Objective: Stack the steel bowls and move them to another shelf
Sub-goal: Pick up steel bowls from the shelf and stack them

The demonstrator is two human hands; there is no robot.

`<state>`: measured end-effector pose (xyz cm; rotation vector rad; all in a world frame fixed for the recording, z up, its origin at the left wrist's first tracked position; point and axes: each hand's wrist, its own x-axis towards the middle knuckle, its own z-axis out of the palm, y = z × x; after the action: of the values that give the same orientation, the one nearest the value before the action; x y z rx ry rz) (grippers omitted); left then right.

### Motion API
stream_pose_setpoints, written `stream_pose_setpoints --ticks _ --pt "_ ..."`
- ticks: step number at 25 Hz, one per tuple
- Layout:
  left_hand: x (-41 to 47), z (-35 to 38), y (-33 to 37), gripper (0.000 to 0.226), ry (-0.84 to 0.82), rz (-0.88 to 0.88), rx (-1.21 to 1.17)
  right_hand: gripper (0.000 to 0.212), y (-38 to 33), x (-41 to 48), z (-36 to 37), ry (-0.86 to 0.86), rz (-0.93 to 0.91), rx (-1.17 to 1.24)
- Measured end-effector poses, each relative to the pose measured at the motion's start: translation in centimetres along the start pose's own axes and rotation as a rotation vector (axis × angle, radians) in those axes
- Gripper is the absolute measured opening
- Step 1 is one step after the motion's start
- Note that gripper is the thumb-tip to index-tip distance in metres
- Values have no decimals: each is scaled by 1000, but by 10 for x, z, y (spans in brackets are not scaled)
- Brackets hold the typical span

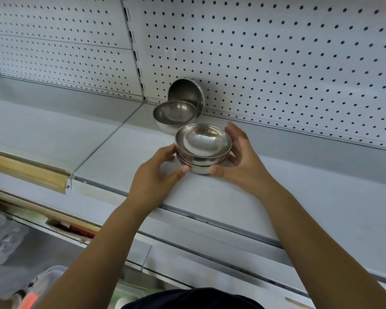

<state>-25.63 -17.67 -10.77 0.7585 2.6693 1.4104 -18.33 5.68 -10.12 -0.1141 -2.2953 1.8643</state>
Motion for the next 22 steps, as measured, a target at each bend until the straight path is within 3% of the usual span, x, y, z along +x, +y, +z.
stream_pose_setpoints --ticks 4,9,13,15,19,22 --pt "3 -4 7 47 -7 -33 -78 121 1 -1 -1 86 11 -36" --pt "24 -7 16 52 278 0 -72 116 -1 0 -13 226 4 -68" --pt "65 -6 10 63 214 -133 78 101 2 4 -19 318 7 1" --pt "83 -1 4 64 185 -127 108 103 5 5 -20 331 8 36" --pt "93 8 -8 42 268 -99 62 113 10 7 -21 320 2 50" --pt "89 10 -14 30 344 -34 47 97 13 8 -21 325 -9 38"
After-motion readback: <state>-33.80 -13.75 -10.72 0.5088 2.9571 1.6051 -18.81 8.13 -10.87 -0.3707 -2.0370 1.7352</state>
